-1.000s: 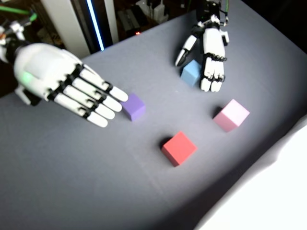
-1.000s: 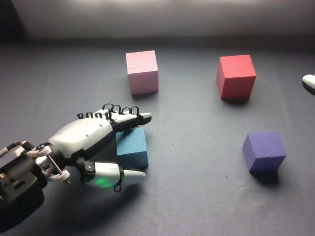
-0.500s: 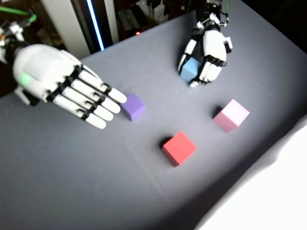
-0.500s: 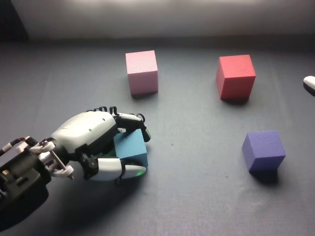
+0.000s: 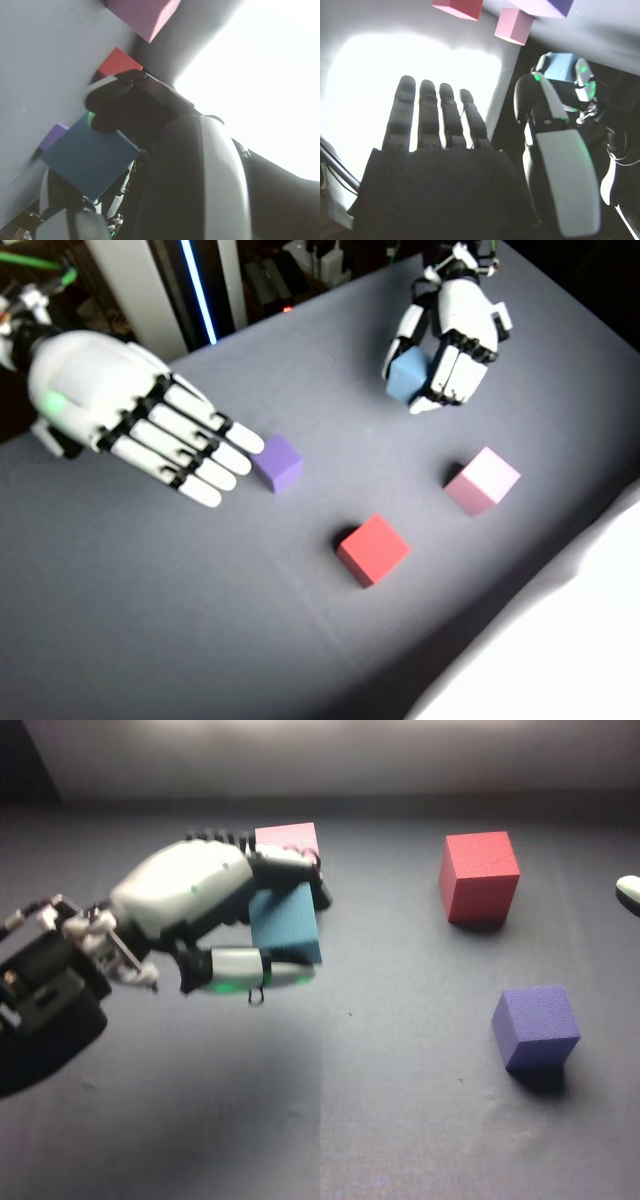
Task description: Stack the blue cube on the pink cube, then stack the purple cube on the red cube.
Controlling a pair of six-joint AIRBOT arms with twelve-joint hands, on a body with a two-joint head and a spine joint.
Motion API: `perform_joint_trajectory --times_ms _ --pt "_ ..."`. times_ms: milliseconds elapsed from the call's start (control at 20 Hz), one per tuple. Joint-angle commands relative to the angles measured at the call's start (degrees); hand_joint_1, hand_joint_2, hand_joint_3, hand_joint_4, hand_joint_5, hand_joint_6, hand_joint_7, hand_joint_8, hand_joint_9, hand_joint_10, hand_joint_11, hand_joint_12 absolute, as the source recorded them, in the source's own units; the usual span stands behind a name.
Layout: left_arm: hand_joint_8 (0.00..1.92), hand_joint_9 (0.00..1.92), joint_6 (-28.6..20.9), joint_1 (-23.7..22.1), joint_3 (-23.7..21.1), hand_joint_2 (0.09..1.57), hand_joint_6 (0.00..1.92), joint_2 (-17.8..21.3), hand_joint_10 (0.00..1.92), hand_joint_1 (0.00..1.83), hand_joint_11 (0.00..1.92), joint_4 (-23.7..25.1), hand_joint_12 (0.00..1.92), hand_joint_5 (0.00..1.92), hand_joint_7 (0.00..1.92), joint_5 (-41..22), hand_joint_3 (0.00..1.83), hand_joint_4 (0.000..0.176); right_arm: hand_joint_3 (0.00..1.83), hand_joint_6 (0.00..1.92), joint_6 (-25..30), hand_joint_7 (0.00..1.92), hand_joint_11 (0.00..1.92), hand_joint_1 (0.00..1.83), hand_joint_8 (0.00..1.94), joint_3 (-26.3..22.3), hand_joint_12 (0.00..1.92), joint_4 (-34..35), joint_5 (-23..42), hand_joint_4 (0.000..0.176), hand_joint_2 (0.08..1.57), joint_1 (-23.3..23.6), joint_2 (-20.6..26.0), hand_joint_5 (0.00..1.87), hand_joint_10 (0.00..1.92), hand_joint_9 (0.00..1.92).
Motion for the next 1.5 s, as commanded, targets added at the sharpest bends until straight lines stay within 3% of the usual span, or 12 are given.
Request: perform_joint_trajectory --times_ms 0,50,150,300,400,600,700,1050,1200,1300,1400,1450 --pt "1.77 0.94 0.4 -1.8 1.0 1.26 1.15 0.6 1.92 1.18 1.04 -0.2 1.92 0.73 0.72 -4.2 0.0 0.0 0.0 0.0 0.2 0.0 0.0 0.55 0.0 0.0 0.0 -0.6 7.3 0.0 1.34 0.1 0.2 0.0 0.0 0.0" --pt "1.53 0.96 0.6 -2.9 1.7 1.25 1.31 0.4 1.92 1.19 1.06 -0.1 1.92 0.73 0.74 -2.9 0.0 0.0 0.0 0.0 0.2 0.0 0.0 0.58 0.0 0.0 0.0 -0.6 7.3 0.0 1.35 0.1 0.2 0.0 0.0 0.0" --pt "1.77 0.74 0.8 -6.4 5.0 1.26 1.19 -1.1 1.92 1.18 0.82 0.0 1.92 0.75 0.7 1.5 0.0 0.0 0.0 0.0 0.2 0.0 0.0 0.59 0.0 0.1 0.0 -0.6 7.3 0.0 1.35 -0.1 0.2 0.0 0.0 0.0" --pt "1.55 0.99 1.6 -11.0 9.4 1.22 1.32 -3.3 1.92 1.18 1.14 0.0 1.92 0.75 0.76 8.3 0.02 0.0 0.0 0.0 0.2 0.0 0.0 0.59 0.0 0.2 0.0 -0.4 7.3 0.0 1.36 -0.3 0.2 0.0 0.0 0.0" --pt "1.91 1.4 2.8 -13.8 11.5 1.19 1.23 -4.4 1.92 1.12 1.51 0.0 1.92 0.82 1.18 11.7 0.0 0.0 0.0 0.0 0.3 0.0 0.0 0.56 0.0 0.3 0.0 -0.4 7.3 0.0 1.35 -0.6 0.2 0.0 0.0 0.0" --pt "1.69 1.0 2.9 -17.0 15.2 1.26 1.14 -6.3 1.92 1.19 1.13 -1.1 1.92 0.72 0.75 15.5 0.01 0.0 0.0 0.0 0.6 0.0 0.0 0.58 0.0 0.6 0.0 -0.4 7.1 0.0 1.35 -0.8 -0.2 0.0 0.0 0.0" --pt "1.9 1.25 2.9 -17.4 16.7 1.21 1.26 -7.3 1.92 1.11 1.36 -1.9 1.92 0.81 1.04 16.9 0.0 0.0 0.0 0.0 0.6 0.0 0.0 0.61 0.0 0.6 0.0 -0.4 6.9 0.0 1.35 -0.8 -0.3 0.0 0.0 0.0" --pt "1.85 1.06 2.9 -17.7 19.9 1.23 1.32 -9.4 1.92 1.09 1.17 -3.8 1.92 0.77 0.89 20.3 0.0 0.0 0.0 0.0 0.6 0.0 0.0 0.6 0.0 0.7 0.0 -0.4 6.7 0.0 1.35 -0.8 -0.6 0.0 0.0 0.0" --pt "1.7 0.82 2.9 -17.4 20.4 1.27 1.17 -9.9 1.89 1.18 0.94 -4.1 1.92 0.71 0.72 20.7 0.0 0.0 0.0 0.0 0.8 0.0 0.0 0.6 0.0 0.8 0.0 -0.4 6.7 0.0 1.35 -0.8 -0.6 0.0 0.0 0.0" --pt "1.53 0.58 2.9 -17.1 20.6 1.32 1.53 -10.2 1.47 1.09 0.55 -4.1 1.9 0.57 0.68 20.9 0.0 0.0 0.0 0.0 0.8 0.0 0.0 0.62 0.0 0.8 0.0 -0.4 6.7 0.0 1.35 -0.8 -0.7 0.0 0.0 0.0" --pt "0.57 0.22 2.9 -16.7 20.7 1.18 0.72 -10.4 1.0 0.85 0.06 -4.3 1.75 0.17 0.32 20.9 0.0 0.024 0.0 0.0 0.8 0.0 0.0 0.61 0.0 0.8 0.0 -0.5 6.7 0.0 1.35 -0.8 -0.7 0.0 0.0 0.0" --pt "0.44 0.18 2.9 -16.4 20.7 1.16 0.62 -10.5 0.95 0.83 0.01 -4.3 1.75 0.17 0.32 20.9 0.0 0.043 0.0 0.0 0.9 0.0 0.0 0.61 0.0 0.8 0.0 -0.5 6.7 0.0 1.35 -0.8 -0.7 0.0 0.0 0.0"
